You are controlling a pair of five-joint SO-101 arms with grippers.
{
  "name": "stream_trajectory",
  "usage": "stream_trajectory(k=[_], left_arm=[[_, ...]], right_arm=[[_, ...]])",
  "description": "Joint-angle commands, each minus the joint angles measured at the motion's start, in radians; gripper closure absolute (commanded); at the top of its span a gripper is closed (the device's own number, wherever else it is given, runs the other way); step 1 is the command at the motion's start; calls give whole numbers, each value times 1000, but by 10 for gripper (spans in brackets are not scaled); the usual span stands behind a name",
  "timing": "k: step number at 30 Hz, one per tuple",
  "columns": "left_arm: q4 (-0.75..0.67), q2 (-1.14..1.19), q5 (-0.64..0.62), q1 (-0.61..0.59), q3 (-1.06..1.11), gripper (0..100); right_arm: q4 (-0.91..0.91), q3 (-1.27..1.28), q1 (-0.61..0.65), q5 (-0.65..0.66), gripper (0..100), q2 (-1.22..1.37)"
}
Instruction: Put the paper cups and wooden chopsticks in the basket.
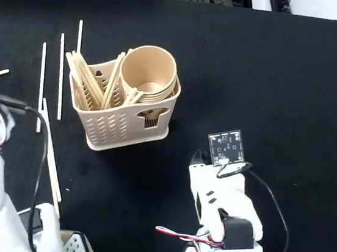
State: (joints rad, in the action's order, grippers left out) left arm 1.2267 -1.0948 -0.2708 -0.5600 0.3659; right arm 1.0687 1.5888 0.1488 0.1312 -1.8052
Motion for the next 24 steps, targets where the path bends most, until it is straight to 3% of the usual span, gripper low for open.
stream_trajectory(k=[1, 4, 10, 15, 24], left_arm=[[-351, -17, -69, 148, -59, 972], [-491, -37, -64, 260, -53, 972], [-512, -31, -61, 450, 64, 971], [-512, -35, -34, 479, 188, 971], [-468, -29, -26, 513, 226, 971]], right_arm=[[3, -15, -3, 2, 985, -88], [3, -15, -3, 2, 985, -88], [3, -15, -3, 2, 985, -88], [3, -15, -3, 2, 985, -88], [3, -13, -3, 2, 985, -88]])
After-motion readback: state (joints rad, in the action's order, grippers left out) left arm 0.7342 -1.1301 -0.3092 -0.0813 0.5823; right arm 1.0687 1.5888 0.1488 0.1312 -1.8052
